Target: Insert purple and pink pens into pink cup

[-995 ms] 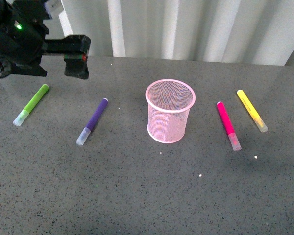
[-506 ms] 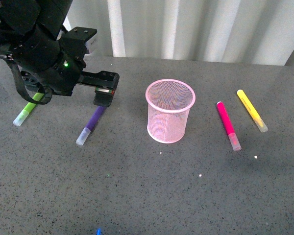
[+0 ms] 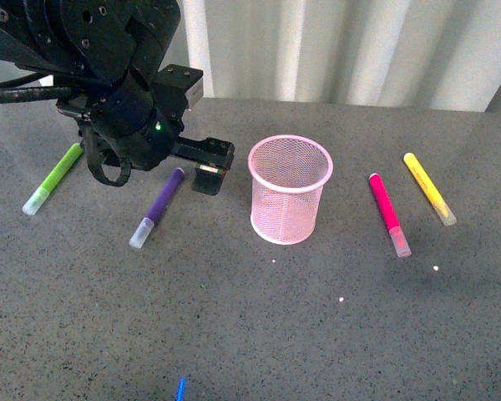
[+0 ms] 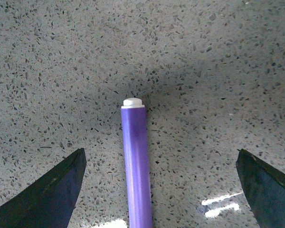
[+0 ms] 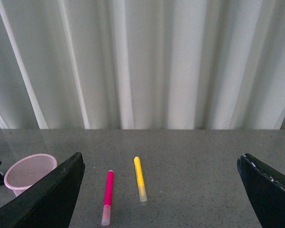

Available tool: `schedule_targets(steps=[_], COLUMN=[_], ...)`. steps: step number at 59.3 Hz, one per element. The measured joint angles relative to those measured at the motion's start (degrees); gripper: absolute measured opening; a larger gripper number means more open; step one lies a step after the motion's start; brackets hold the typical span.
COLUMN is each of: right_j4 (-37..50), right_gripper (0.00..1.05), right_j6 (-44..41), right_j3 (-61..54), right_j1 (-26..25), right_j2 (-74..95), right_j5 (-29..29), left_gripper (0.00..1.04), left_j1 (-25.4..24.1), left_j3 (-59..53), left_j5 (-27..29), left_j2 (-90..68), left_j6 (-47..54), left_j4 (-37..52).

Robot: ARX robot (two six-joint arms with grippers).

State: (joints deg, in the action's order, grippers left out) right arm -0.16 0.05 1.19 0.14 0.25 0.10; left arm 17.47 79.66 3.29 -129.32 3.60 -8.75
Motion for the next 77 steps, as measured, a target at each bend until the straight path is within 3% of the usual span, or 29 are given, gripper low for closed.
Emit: schedule_targets(steps=[40, 46, 65, 71, 77], right_j4=[0.0, 0.0, 0.0, 0.0, 0.0], right_gripper=[0.98, 0.98, 0.98, 0.98, 0.98], right_j6=[0.0, 0.0, 0.0, 0.0, 0.0], right_j3=[0.0, 0.0, 0.0, 0.0, 0.0], right_j1=[0.0, 0.0, 0.0, 0.0, 0.0], right_j2=[0.0, 0.0, 0.0, 0.0, 0.0], right_j5=[0.0, 0.0, 0.0, 0.0, 0.0], left_gripper=[0.96, 0.75, 0.27, 0.15, 0.13], left_j1=[-0.3, 0.2, 0.5, -0.1, -1.2], left_j3=[2.3, 2.0, 1.7, 1.9, 2.0], left_j5=[1.7, 1.1, 2.2, 2.6, 1.6], left_j2=[-4.5, -4.6, -4.5, -4.2, -3.7], left_j6=[0.6, -0.6, -3.4, -4.0, -5.2], left_j4=[0.6, 0.9, 0.0, -0.6, -0.5])
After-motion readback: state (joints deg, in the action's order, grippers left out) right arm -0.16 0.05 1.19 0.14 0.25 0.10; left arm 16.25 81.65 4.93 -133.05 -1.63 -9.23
